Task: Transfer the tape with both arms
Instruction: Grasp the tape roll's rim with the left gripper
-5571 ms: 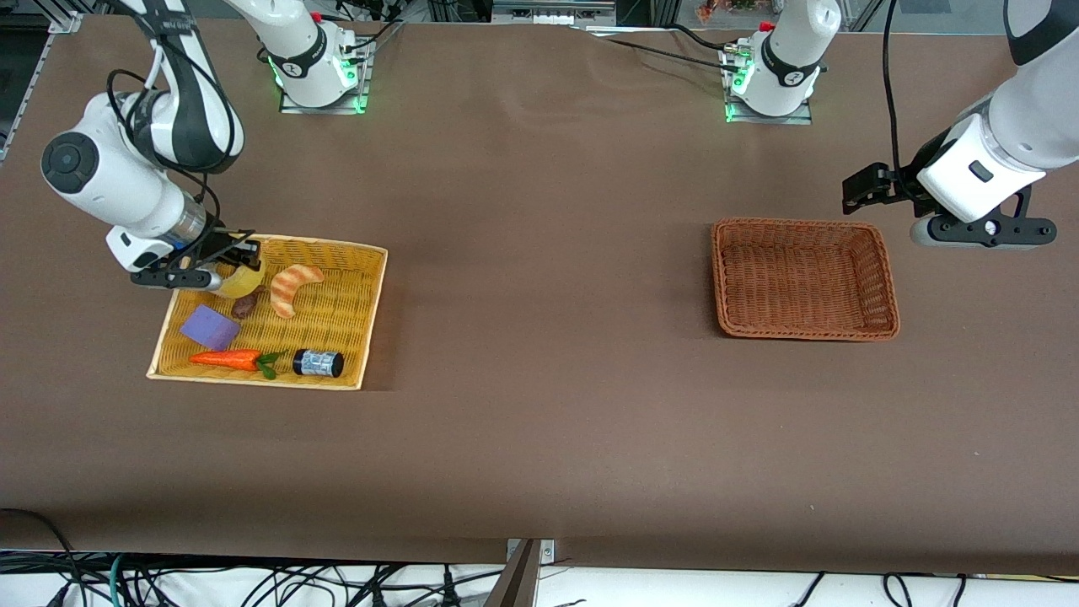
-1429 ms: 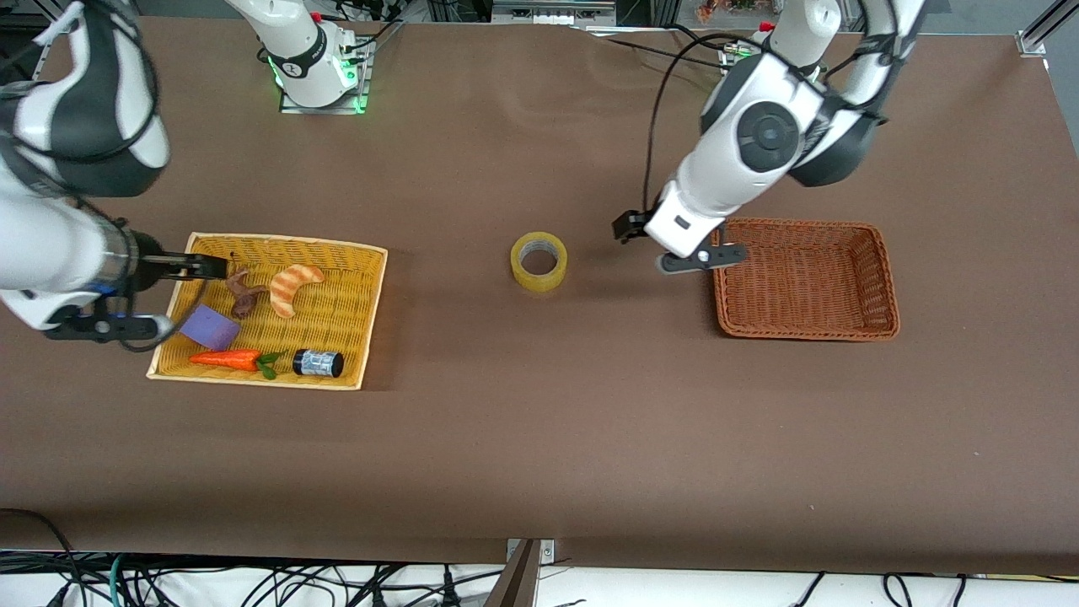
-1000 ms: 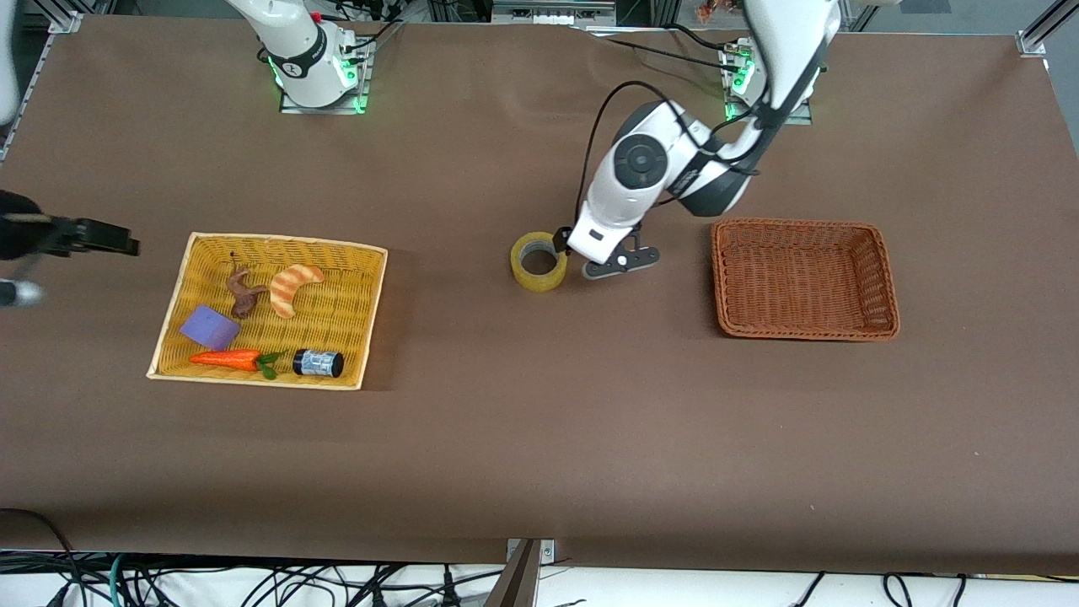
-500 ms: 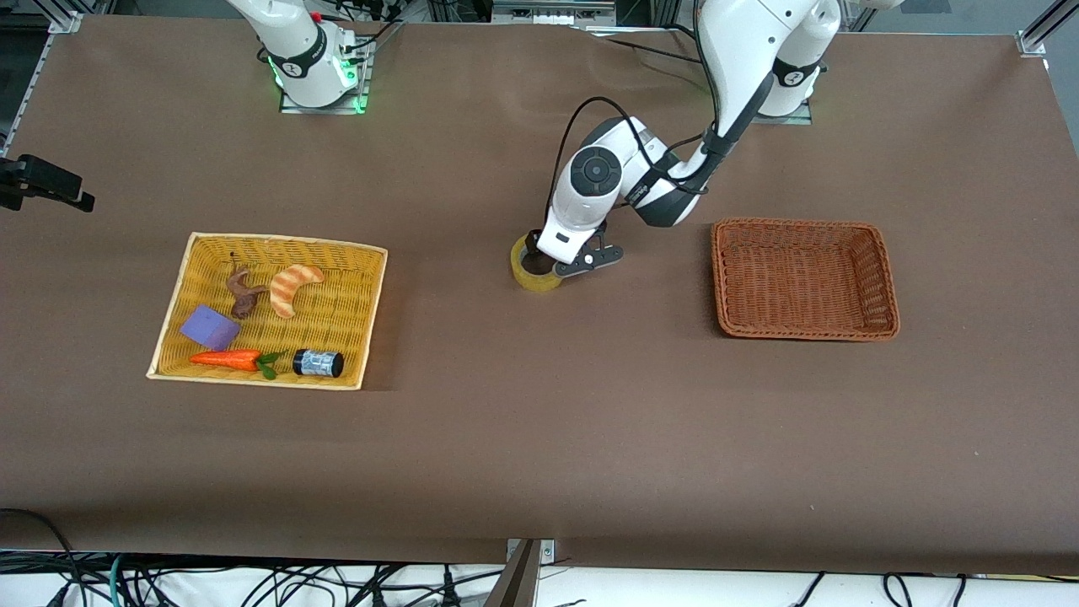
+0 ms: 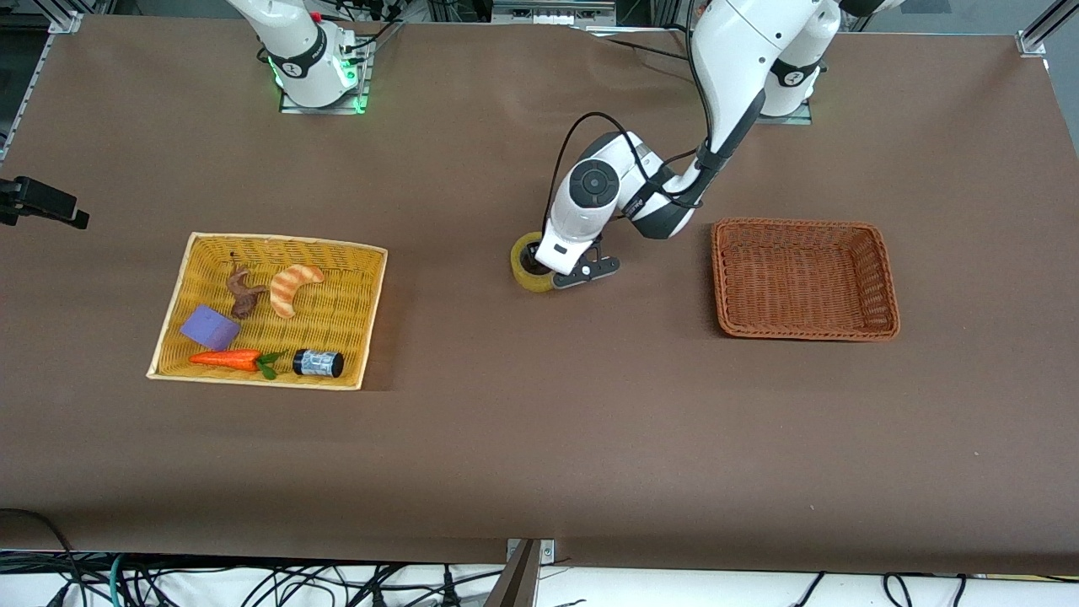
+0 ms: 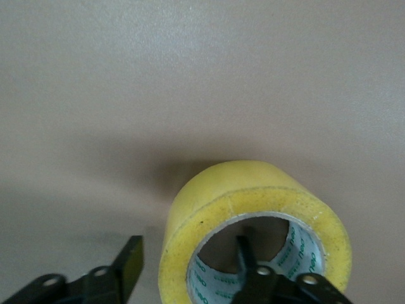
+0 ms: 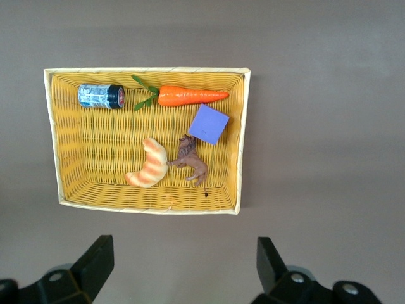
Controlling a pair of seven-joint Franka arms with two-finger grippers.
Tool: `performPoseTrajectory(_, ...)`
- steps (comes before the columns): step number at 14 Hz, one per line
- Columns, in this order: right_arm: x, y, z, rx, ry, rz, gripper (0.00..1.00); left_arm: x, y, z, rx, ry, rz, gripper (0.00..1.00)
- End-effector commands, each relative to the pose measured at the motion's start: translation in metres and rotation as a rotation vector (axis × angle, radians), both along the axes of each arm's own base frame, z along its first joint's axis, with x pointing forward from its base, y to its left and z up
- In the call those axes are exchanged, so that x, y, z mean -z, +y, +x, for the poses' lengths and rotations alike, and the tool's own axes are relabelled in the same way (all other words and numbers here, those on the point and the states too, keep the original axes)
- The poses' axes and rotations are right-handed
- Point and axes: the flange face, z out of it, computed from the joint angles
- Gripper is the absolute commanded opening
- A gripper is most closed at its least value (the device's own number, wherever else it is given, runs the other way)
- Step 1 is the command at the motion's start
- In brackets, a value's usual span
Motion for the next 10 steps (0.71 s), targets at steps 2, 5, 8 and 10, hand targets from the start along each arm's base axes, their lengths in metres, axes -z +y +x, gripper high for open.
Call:
performPoseTrajectory(2,-0.007,0.004,0.003,-0.015,-0.008,-0.010,1.00,-0.006,-0.001,0.007,0.011,-0.028,0.018,0.00)
performPoseTrajectory(5,-0.006,0.006,0.004,-0.019,-0.006,-0.010,1.00,-0.027,0.009,0.012,0.008,-0.023,0.044,0.00)
performPoseTrajectory(8,-0.006,0.004,0.004,-0.017,-0.006,-0.010,1.00,-0.074,0.056,0.032,0.071,-0.015,0.093,0.00)
performPoseTrajectory(10,-0.006,0.004,0.004,-0.017,-0.006,-0.010,1.00,-0.112,0.111,0.041,0.162,-0.019,0.115,0.00)
